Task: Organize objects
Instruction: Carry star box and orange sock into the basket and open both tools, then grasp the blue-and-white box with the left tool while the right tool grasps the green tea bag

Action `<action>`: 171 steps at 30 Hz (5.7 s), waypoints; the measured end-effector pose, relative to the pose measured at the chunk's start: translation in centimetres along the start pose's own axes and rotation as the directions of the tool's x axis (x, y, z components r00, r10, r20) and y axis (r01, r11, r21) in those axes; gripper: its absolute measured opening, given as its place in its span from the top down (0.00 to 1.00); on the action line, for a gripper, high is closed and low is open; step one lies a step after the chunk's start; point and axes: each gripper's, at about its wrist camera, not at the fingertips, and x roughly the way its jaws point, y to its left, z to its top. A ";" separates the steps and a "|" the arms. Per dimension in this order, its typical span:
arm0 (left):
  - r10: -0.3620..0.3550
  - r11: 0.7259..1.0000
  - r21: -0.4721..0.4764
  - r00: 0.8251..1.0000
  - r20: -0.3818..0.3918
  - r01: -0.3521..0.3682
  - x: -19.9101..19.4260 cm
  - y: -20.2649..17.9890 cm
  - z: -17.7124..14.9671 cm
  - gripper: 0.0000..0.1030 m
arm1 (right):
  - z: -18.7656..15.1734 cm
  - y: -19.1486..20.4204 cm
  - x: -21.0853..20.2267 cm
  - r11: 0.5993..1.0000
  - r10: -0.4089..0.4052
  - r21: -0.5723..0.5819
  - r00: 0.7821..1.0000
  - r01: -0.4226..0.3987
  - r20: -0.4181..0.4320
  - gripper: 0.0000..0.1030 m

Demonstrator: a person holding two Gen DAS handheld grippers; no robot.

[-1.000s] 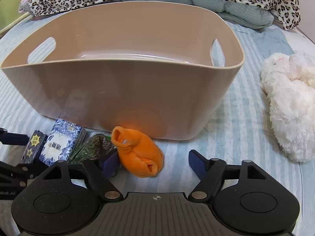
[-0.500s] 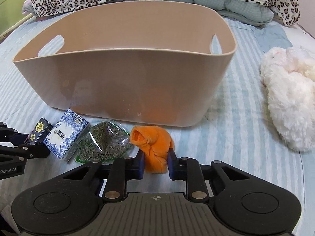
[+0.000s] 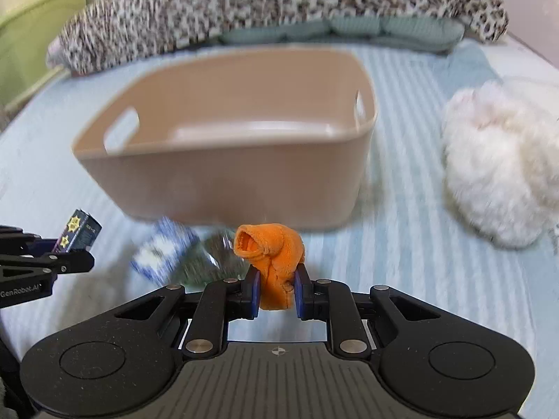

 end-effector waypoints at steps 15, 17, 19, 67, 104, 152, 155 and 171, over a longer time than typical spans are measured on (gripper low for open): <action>0.052 0.998 0.031 0.980 0.193 -0.059 -2.1 0.1 7.6 0.76 | 8.1 -0.5 -4.9 1.000 0.014 0.016 0.967 -0.019 0.254 0.83; 0.057 0.996 0.052 0.977 0.205 -0.069 -1.2 -0.4 8.6 0.76 | 8.6 -0.7 -4.1 0.999 0.006 0.033 0.964 -0.016 0.267 0.83; 0.069 0.994 0.068 0.976 0.206 -0.084 0.0 -1.1 9.4 0.76 | 9.0 -0.7 -3.2 0.999 0.002 0.046 0.962 -0.015 0.274 0.83; 0.102 0.995 0.017 0.994 0.040 -0.102 -0.5 -1.8 4.0 0.25 | 2.3 2.5 -1.9 0.998 -0.065 -0.017 0.987 0.068 0.146 0.00; -0.067 0.996 0.049 0.985 -0.159 0.076 7.5 -4.0 0.1 0.22 | -3.1 0.0 6.5 0.994 -0.109 0.000 0.979 0.111 -0.174 0.00; 0.091 0.987 -0.117 0.987 -0.136 -0.107 7.2 1.5 -0.1 0.18 | -3.3 0.3 7.1 0.998 -0.066 0.008 0.976 0.069 -0.208 0.00; 0.077 0.987 -0.127 0.988 -0.136 -0.094 7.2 2.7 -0.1 0.18 | -3.1 1.2 7.5 0.999 -0.053 -0.007 0.976 0.053 -0.213 0.00; 0.060 0.994 -0.081 0.992 -0.112 -0.070 7.3 4.0 -0.3 0.34 | -1.5 3.3 9.9 0.998 -0.053 0.012 0.990 0.055 -0.129 0.20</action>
